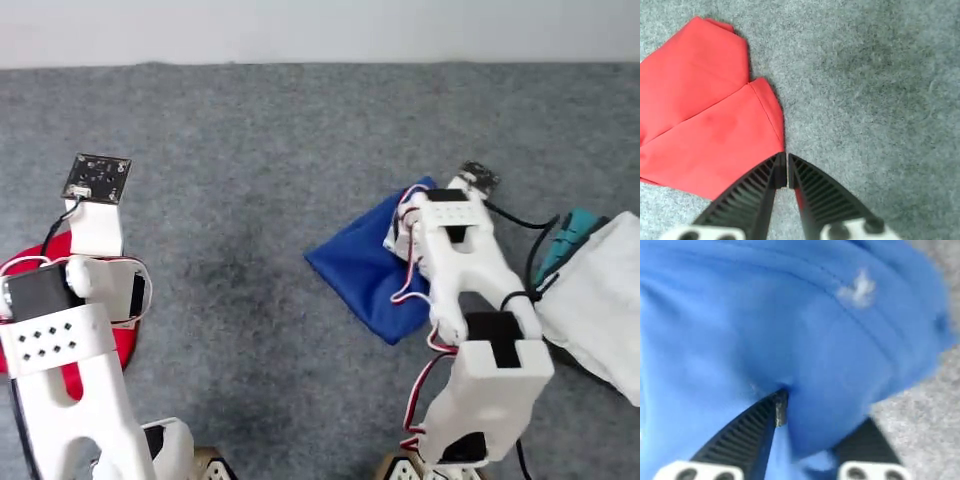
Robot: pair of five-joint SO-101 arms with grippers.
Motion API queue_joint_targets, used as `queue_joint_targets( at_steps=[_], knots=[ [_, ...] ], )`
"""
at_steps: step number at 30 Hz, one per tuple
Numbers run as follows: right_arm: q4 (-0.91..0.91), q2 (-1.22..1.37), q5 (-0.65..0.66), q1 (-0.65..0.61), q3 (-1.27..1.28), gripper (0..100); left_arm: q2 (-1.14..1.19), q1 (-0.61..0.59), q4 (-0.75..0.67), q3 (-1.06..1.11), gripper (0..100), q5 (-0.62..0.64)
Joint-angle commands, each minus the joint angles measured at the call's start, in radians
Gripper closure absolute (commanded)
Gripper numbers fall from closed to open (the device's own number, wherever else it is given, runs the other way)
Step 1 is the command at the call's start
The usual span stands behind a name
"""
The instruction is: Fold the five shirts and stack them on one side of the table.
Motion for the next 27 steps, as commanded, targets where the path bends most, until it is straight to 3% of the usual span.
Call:
queue_joint_targets(
  at_steps=[1, 17, 27],
  knots=[
    [0.065, -0.019, 0.072, 0.028, -0.057, 98.6, -0.023, -0.005, 0.006, -0.004, 99, -0.006],
    [0.308, -0.636, 0.491, 0.122, -0.084, 99.0, -0.021, -0.005, 0.006, -0.004, 99, -0.006],
    [0.341, -0.839, 0.744, 0.410, -0.084, 99.0, -0.021, -0.005, 0.006, -0.004, 99, -0.006]
  ],
)
